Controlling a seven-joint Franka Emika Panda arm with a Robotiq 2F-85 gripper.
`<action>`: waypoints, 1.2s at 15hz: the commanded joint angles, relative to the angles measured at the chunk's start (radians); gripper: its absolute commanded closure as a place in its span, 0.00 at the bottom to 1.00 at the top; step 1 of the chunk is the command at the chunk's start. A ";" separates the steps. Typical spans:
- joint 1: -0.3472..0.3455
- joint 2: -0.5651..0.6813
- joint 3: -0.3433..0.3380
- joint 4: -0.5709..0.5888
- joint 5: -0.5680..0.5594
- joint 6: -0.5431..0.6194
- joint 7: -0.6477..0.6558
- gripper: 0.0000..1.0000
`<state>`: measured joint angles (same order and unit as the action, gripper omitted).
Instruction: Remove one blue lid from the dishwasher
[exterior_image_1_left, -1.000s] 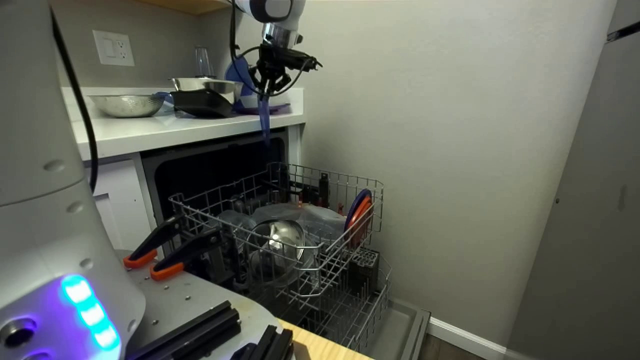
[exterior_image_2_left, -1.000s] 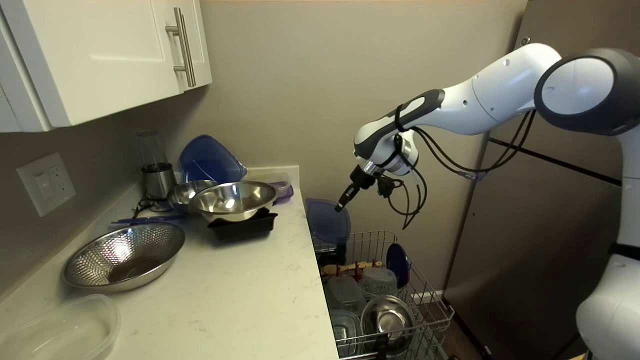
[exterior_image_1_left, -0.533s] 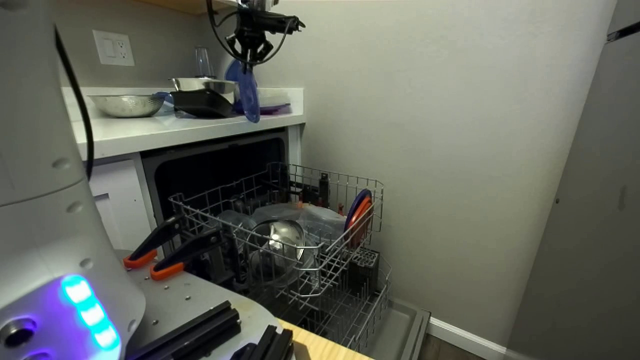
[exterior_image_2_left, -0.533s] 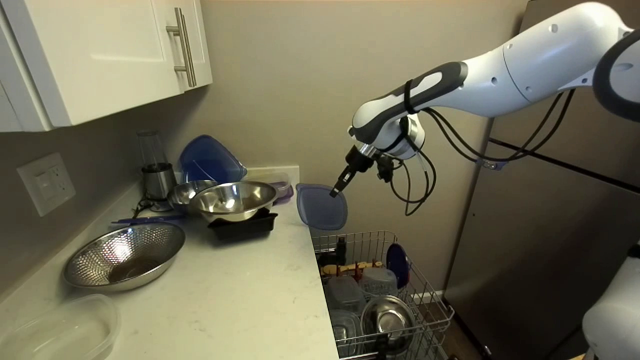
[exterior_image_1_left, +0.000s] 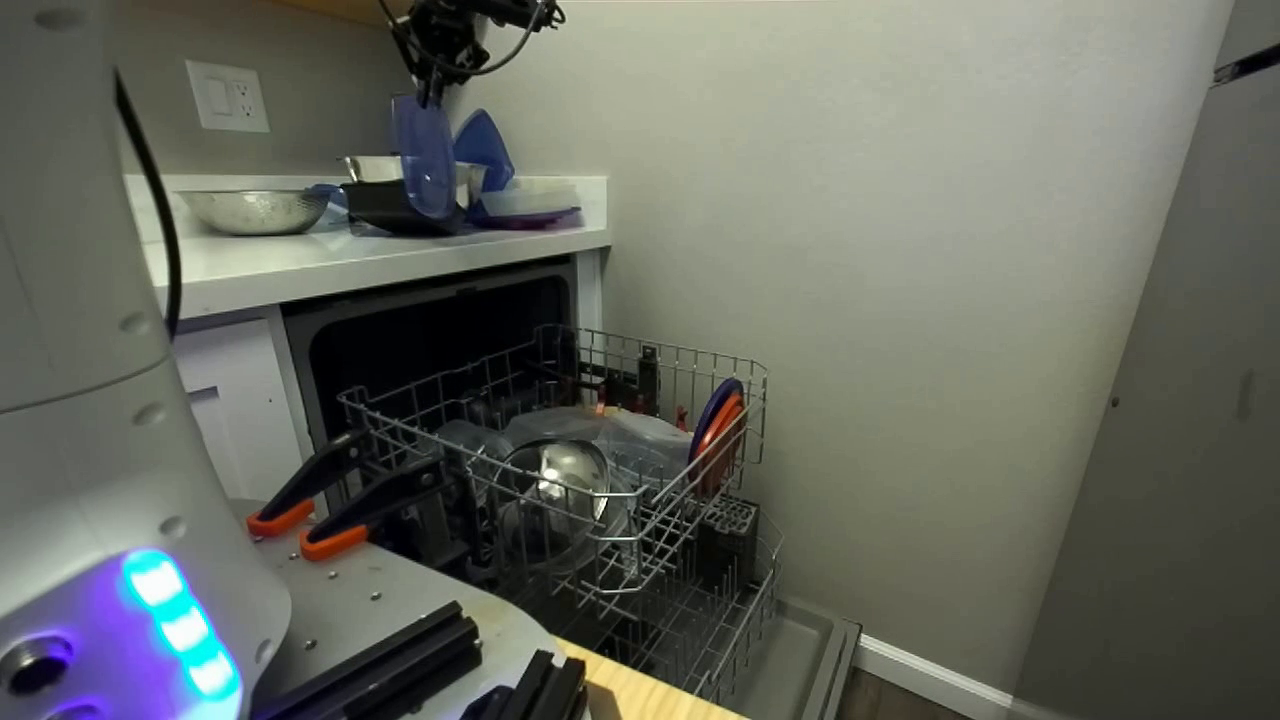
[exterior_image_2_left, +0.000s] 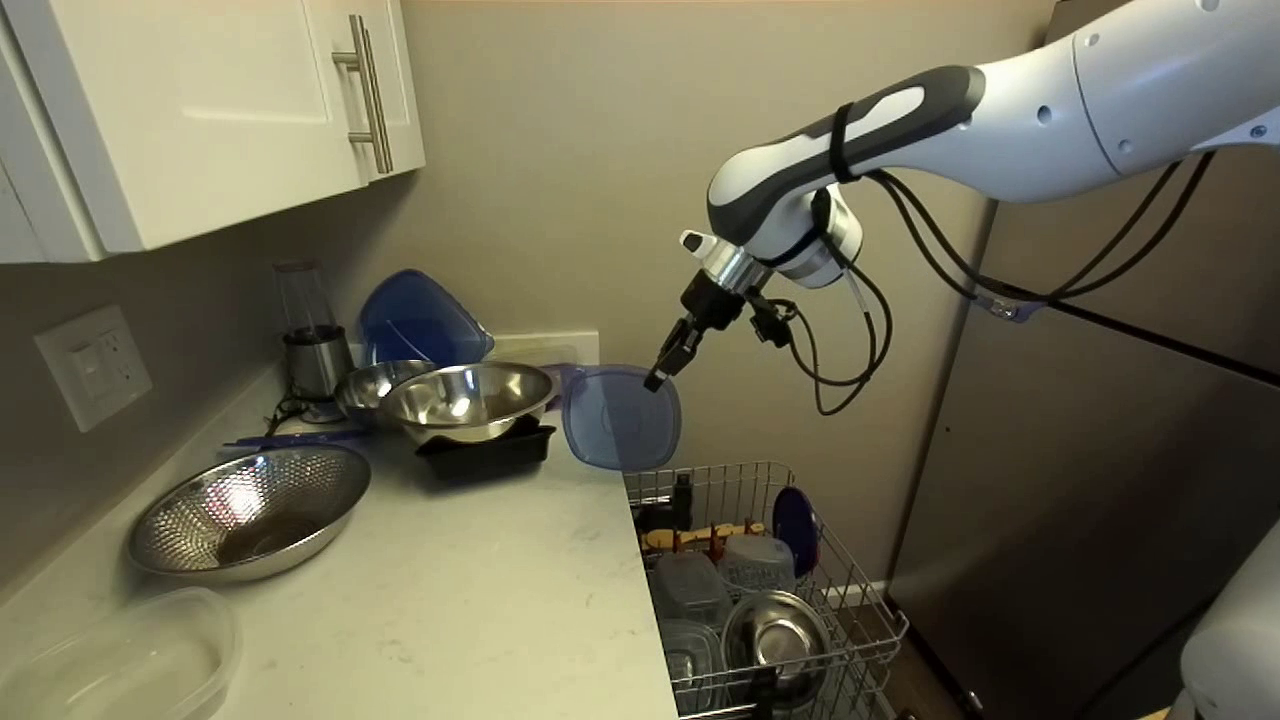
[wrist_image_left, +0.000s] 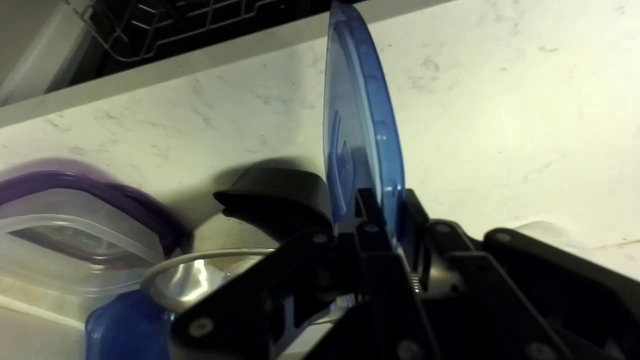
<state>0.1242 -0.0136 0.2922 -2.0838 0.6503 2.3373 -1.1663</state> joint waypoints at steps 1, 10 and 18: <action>0.013 0.036 -0.069 0.097 0.094 -0.211 -0.076 0.97; -0.003 0.343 -0.092 0.365 0.176 -0.475 -0.057 0.97; -0.019 0.648 -0.052 0.628 0.230 -0.756 -0.047 0.97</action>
<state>0.1185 0.5280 0.2175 -1.5656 0.8542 1.6772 -1.2046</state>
